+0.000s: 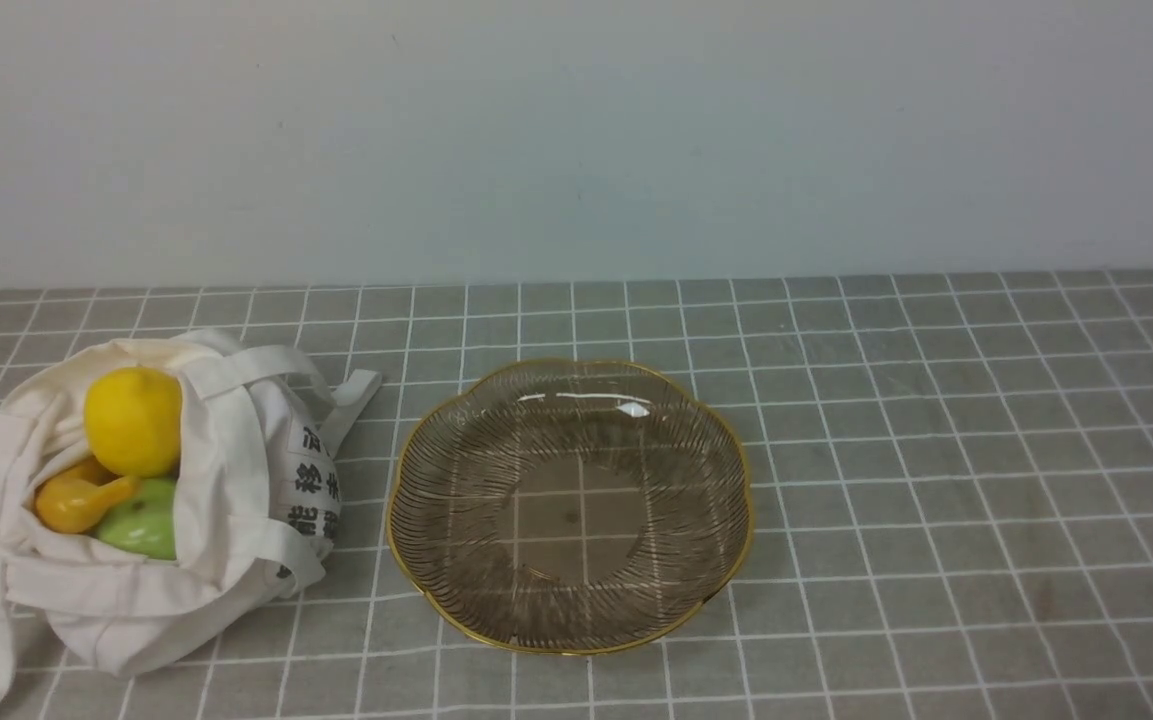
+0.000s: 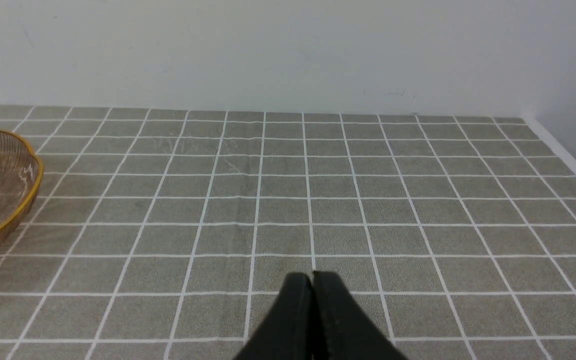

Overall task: Take the fruit out of the bag on the grey coffee tablecloth and place them on the plate.
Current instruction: 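Reach into the bag and grasp the lemon with the left gripper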

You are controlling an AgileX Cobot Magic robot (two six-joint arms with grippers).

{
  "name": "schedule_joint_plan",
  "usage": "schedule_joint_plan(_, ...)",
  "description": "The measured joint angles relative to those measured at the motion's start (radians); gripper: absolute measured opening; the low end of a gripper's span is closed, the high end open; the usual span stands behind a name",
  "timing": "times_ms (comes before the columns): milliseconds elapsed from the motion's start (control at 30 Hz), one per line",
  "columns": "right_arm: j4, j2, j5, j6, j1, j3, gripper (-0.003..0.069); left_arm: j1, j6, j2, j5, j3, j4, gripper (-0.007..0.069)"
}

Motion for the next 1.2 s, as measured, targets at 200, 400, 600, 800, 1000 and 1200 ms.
schedule_joint_plan(200, 0.0, 0.0, 0.0, 0.0, 0.0, 0.0, -0.0015, 0.0, 0.199, 0.22, 0.499, -0.366, 0.015, -0.0008)
schedule_joint_plan(400, 0.0, 0.0, 0.0, 0.0, 0.0, 0.0, -0.0015, 0.0, 0.309, 0.625, 1.118, -0.603, 0.029, -0.0008)
schedule_joint_plan(600, 0.0, 0.0, 0.0, 0.0, 0.0, 0.0, -0.0015, 0.0, 0.314, 0.908, 1.222, -0.626, 0.085, -0.0008)
schedule_joint_plan(800, 0.0, 0.0, 0.0, 0.0, 0.0, 0.0, -0.0015, 0.107, 0.206, 1.088, 1.152, -0.686, 0.187, -0.0007)
schedule_joint_plan(1000, 0.0, 0.0, 0.0, 0.0, 0.0, 0.0, -0.0015, 0.217, 0.242, 1.258, 1.143, -0.819, 0.172, -0.0006)
schedule_joint_plan(1200, 0.0, 0.0, 0.0, 0.0, 0.0, 0.0, -0.0015, 0.218, 0.285, 1.407, 1.113, -0.904, 0.161, 0.0052)
